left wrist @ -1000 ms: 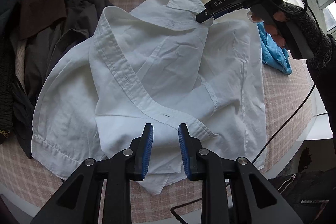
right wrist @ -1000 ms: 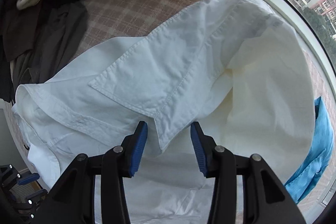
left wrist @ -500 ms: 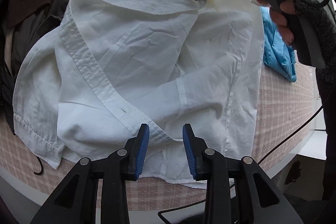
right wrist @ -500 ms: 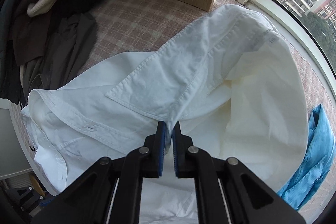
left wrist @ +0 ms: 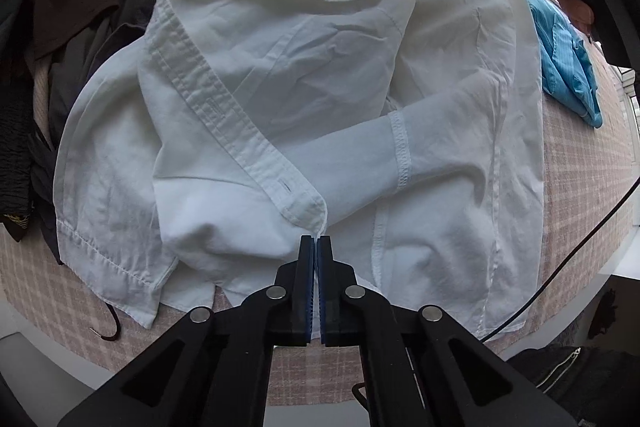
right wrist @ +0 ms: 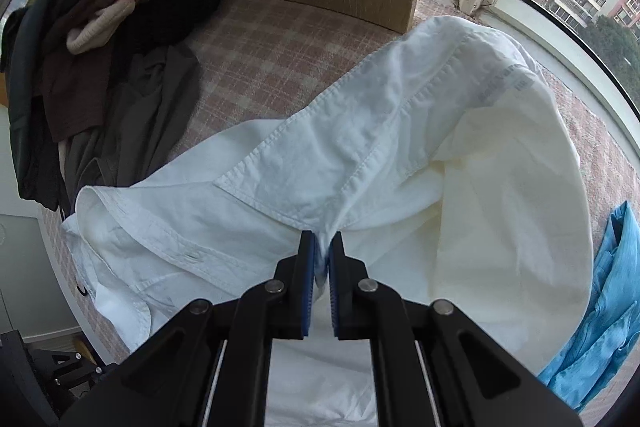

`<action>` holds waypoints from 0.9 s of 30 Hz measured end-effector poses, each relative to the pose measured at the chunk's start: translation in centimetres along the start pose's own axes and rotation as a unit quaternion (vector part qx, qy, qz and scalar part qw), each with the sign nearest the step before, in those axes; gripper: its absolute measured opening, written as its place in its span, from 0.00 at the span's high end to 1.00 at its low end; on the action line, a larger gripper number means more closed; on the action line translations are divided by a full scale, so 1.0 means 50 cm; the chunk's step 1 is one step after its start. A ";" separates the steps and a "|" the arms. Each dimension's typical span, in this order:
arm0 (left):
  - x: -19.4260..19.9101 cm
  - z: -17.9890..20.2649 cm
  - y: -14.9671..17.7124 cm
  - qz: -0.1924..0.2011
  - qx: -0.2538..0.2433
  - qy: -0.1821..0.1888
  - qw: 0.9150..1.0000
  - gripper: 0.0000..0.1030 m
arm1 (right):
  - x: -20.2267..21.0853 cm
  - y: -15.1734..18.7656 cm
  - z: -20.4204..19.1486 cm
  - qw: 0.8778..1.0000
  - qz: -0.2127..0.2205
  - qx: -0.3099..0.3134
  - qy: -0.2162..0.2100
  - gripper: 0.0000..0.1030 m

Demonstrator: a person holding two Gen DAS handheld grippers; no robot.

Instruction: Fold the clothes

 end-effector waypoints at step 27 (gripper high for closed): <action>0.126 0.324 0.066 0.015 -0.138 0.262 0.955 0.99 | 0.204 -0.106 0.363 0.957 0.124 -0.246 -0.089 0.95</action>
Point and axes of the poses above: each gripper's, at about its wrist camera, not at the fingertips, and x roughly against the way its jaws point, z to its right, y to its underside, the point moved 10 cm from there along -x, roughly the way its jaws point, and after that the axes turned 10 degrees about -x, right-handed, at the moved point
